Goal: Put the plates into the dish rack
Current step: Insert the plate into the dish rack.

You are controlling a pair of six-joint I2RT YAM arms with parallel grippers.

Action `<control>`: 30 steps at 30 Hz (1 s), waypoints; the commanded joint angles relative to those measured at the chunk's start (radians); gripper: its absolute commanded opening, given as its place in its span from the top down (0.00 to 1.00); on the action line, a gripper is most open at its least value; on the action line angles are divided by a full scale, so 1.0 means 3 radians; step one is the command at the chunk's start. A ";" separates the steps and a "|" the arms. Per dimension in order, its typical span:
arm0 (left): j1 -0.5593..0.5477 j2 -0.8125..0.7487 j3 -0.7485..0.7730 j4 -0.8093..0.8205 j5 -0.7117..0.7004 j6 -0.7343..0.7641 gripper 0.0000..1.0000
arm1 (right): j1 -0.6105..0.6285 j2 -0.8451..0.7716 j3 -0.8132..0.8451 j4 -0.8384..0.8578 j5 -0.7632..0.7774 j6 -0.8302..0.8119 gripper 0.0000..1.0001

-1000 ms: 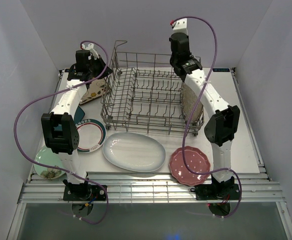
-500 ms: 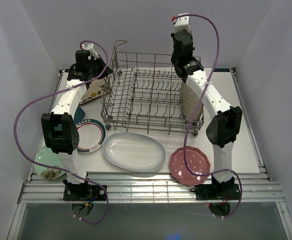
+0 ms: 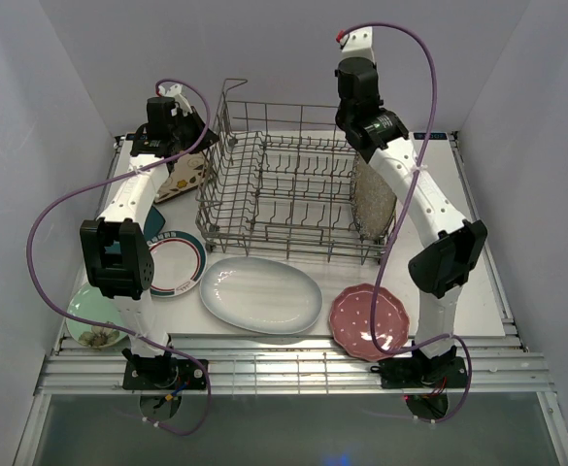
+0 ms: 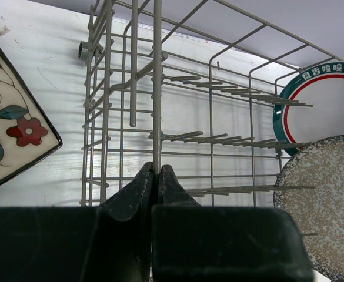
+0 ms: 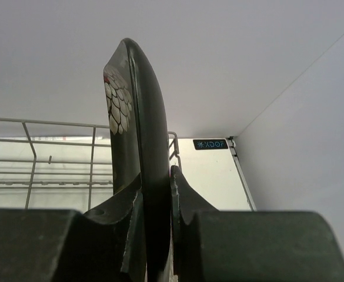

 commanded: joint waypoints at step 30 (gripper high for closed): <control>0.0007 -0.0231 -0.0236 -0.0201 0.0095 0.0049 1.00 | -0.0004 0.0150 0.0061 -0.0312 0.0152 0.0448 0.92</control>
